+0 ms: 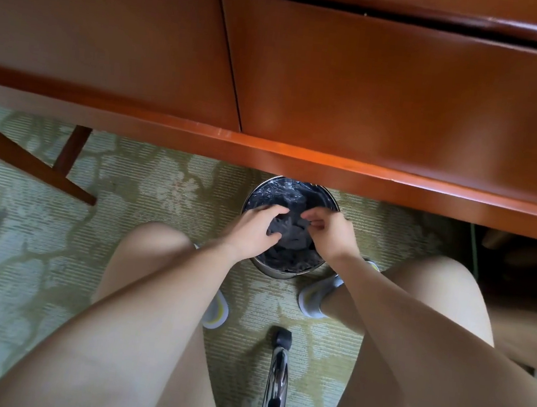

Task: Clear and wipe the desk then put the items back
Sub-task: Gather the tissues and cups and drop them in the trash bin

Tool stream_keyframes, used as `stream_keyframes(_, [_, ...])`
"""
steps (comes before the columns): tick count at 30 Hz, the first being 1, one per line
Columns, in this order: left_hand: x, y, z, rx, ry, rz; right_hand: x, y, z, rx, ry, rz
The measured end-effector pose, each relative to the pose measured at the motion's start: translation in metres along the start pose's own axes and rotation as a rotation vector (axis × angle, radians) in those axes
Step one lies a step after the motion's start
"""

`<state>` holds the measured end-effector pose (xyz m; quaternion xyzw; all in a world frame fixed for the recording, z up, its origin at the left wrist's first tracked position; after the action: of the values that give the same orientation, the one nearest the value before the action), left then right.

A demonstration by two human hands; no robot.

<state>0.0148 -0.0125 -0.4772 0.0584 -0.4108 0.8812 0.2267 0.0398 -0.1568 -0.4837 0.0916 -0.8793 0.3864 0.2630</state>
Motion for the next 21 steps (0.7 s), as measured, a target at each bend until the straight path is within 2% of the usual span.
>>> stream_keyframes(9, [0.023,-0.023,0.017,-0.013,-0.019,0.035,0.037,-0.010,-0.010,-0.024,-0.042,-0.021])
stream_keyframes(21, [0.081,-0.073,0.102,-0.147,0.148,0.075,0.124,-0.064,-0.062,0.033,-0.213,0.085])
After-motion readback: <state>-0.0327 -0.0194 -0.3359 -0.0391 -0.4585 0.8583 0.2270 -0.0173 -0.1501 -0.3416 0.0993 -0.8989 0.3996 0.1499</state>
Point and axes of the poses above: each hand's wrist, its own x-axis away from the middle knuckle, its own y-axis out of the palm, z = x × y, the point moved 10 cm from there along -x, towards the middle knuckle, and after that the axes turned 12 degrees about y, right-handed, at the moved point
